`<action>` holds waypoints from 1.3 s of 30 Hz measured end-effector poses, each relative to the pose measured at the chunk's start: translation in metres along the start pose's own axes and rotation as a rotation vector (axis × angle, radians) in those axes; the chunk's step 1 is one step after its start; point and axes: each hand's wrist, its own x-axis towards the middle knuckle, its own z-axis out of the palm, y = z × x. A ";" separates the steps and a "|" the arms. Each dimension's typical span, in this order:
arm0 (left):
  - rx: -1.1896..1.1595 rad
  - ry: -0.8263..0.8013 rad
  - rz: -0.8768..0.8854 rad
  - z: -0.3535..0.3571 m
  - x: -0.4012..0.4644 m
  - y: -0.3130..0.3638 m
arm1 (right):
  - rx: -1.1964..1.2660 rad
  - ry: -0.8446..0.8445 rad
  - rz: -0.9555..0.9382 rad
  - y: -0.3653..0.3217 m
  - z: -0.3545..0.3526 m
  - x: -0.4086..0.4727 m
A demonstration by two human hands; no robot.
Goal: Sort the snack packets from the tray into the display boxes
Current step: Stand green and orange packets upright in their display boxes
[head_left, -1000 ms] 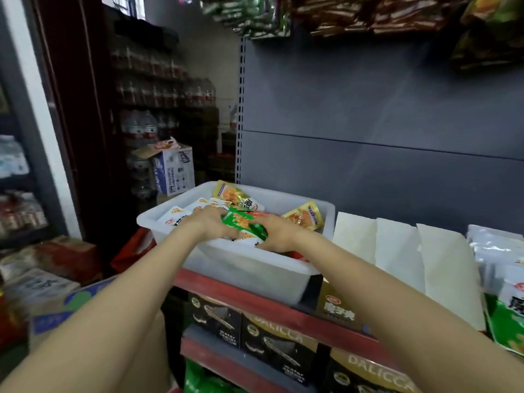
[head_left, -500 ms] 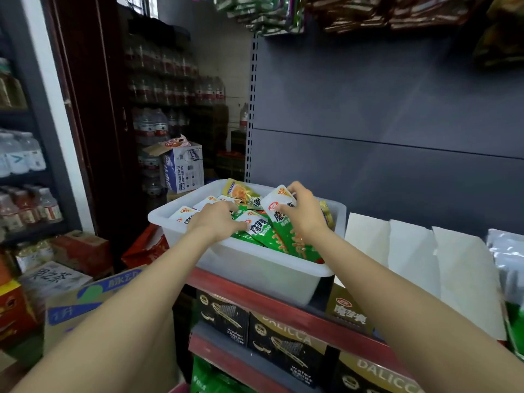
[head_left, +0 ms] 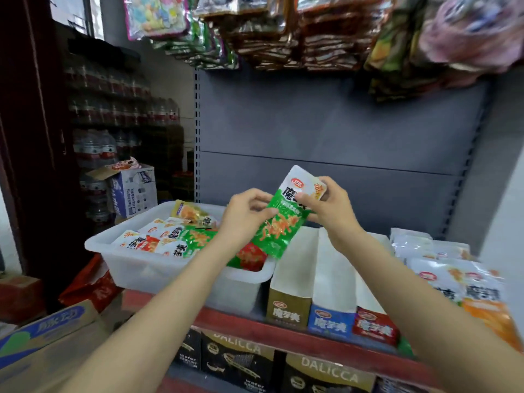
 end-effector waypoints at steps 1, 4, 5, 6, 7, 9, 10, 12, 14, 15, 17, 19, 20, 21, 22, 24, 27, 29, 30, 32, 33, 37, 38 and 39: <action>-0.037 -0.014 0.011 0.014 0.002 0.006 | 0.006 -0.017 0.020 -0.006 -0.017 -0.005; -0.081 -0.070 0.067 0.057 0.005 0.025 | -0.015 0.017 0.050 -0.019 -0.066 -0.018; -0.099 -0.102 0.075 0.072 0.005 0.031 | -0.029 0.053 0.048 -0.022 -0.081 -0.021; -0.118 -0.139 0.070 0.087 0.005 0.036 | -0.040 0.092 0.041 -0.024 -0.096 -0.024; -0.123 -0.175 0.057 0.102 0.004 0.041 | -0.045 0.134 0.033 -0.027 -0.110 -0.026; -0.060 -0.235 0.043 0.131 0.003 0.046 | -0.057 0.219 0.008 -0.031 -0.137 -0.030; -0.020 -0.270 0.052 0.145 0.001 0.048 | -0.069 0.267 -0.009 -0.032 -0.150 -0.031; 0.059 -0.378 0.076 0.165 -0.005 0.054 | -0.094 0.381 -0.058 -0.033 -0.175 -0.032; 0.147 -0.536 0.099 0.178 -0.012 0.060 | -0.134 0.495 -0.114 -0.032 -0.197 -0.032; 0.238 -0.608 0.124 0.184 -0.015 0.060 | -0.165 0.538 -0.138 -0.032 -0.205 -0.033; 0.467 -0.724 0.170 0.193 -0.017 0.058 | -0.246 0.592 -0.172 -0.031 -0.219 -0.035; 0.588 -0.793 0.166 0.199 -0.018 0.055 | -0.279 0.614 -0.184 -0.030 -0.229 -0.035; 0.607 -0.810 0.164 0.201 -0.018 0.053 | -0.282 0.610 -0.185 -0.028 -0.233 -0.035; 0.620 -0.816 0.171 0.203 -0.017 0.052 | -0.285 0.600 -0.181 -0.027 -0.235 -0.034; 0.630 -0.810 0.186 0.204 -0.017 0.051 | -0.292 0.587 -0.174 -0.025 -0.237 -0.033; 0.654 -0.786 0.197 0.207 -0.017 0.050 | -0.316 0.563 -0.153 -0.020 -0.238 -0.030; 0.657 -0.732 0.217 0.209 -0.016 0.050 | -0.284 0.506 -0.134 -0.014 -0.237 -0.027; 0.635 -0.707 0.246 0.209 -0.017 0.049 | -0.291 0.448 -0.122 -0.012 -0.235 -0.028; 0.615 -0.701 0.258 0.208 -0.018 0.048 | -0.310 0.415 -0.114 -0.011 -0.235 -0.028; 0.560 -0.700 0.258 0.206 -0.021 0.047 | -0.366 0.356 -0.095 -0.009 -0.236 -0.031; 0.531 -0.697 0.255 0.206 -0.022 0.045 | -0.392 0.338 -0.088 -0.007 -0.236 -0.033; 0.468 -0.666 0.258 0.205 -0.026 0.043 | -0.380 0.386 -0.175 -0.008 -0.234 -0.039; 0.467 -0.662 0.263 0.205 -0.026 0.042 | -0.358 0.420 -0.208 -0.010 -0.234 -0.039; 0.469 -0.659 0.266 0.204 -0.027 0.042 | -0.343 0.441 -0.231 -0.011 -0.234 -0.039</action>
